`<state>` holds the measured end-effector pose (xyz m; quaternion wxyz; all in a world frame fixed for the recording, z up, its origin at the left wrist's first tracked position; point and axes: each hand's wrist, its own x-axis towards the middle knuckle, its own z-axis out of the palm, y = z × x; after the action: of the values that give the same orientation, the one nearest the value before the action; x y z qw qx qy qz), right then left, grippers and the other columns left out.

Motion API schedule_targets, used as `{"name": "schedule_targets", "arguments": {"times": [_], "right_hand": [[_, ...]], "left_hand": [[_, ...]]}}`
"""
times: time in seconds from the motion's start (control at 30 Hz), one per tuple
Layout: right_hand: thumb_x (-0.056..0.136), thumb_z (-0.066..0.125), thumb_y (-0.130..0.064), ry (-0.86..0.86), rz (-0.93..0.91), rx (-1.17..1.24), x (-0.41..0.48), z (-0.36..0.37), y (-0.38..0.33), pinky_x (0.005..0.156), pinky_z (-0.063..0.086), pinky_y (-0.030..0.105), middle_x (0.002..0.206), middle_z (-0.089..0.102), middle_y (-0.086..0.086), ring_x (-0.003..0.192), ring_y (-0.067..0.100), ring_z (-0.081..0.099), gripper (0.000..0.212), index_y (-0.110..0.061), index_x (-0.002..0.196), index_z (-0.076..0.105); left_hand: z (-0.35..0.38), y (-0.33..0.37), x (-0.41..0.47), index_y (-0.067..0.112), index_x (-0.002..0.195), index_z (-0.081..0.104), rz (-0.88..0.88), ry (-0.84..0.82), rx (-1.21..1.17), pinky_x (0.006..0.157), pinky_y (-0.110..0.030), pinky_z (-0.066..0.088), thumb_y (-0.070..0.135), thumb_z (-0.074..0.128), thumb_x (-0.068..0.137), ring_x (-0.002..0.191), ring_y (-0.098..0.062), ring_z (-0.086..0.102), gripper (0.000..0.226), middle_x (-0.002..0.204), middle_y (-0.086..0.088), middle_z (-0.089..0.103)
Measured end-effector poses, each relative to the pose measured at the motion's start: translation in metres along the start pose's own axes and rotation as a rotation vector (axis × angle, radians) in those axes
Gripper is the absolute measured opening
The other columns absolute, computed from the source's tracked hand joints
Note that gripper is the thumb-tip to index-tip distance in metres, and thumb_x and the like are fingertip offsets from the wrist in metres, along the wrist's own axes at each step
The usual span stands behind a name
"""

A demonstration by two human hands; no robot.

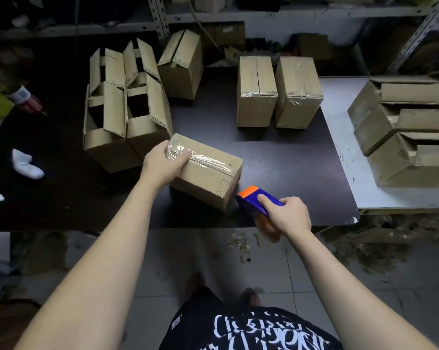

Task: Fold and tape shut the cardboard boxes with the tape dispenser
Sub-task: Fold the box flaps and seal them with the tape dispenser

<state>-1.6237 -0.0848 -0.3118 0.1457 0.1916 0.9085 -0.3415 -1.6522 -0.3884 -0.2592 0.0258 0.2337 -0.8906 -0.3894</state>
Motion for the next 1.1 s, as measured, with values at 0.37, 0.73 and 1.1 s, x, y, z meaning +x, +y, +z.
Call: {"name": "schedule_targets", "arguments": {"times": [0.37,0.73,1.1], "right_hand": [[0.087,0.070,-0.059,0.113,-0.040,0.344,-0.009,-0.017,-0.005,0.061,0.050,0.035,0.069,0.066,0.001,0.055,0.010,0.063,0.053,-0.008,0.076,0.062],[0.095,0.071,-0.045,0.102,-0.445,0.144,-0.030,-0.043,-0.024,0.058,0.032,0.015,0.107,0.066,-0.001,0.090,0.019,0.058,0.037,-0.015,0.112,0.057],[0.077,0.079,-0.062,0.167,-0.652,-0.027,-0.051,-0.071,-0.040,0.059,0.040,0.022,0.073,0.061,-0.011,0.070,0.013,0.058,0.046,-0.029,0.074,0.047]], "left_hand": [[0.016,-0.017,-0.038,0.032,0.149,0.051,-0.192,0.090,-0.388,0.112,-0.038,0.044,0.032,0.074,0.089,0.134,-0.016,0.049,0.065,0.144,0.007,0.054],[0.046,0.005,-0.087,0.020,0.106,0.058,-0.269,0.210,-0.268,0.080,-0.031,0.050,0.049,0.091,0.067,0.096,-0.016,0.064,0.059,0.106,0.003,0.067],[0.052,0.050,-0.102,0.018,0.108,0.059,-0.172,0.145,-0.185,0.091,-0.039,0.048,0.065,0.056,0.094,0.104,-0.028,0.061,0.049,0.105,-0.002,0.064]]}}
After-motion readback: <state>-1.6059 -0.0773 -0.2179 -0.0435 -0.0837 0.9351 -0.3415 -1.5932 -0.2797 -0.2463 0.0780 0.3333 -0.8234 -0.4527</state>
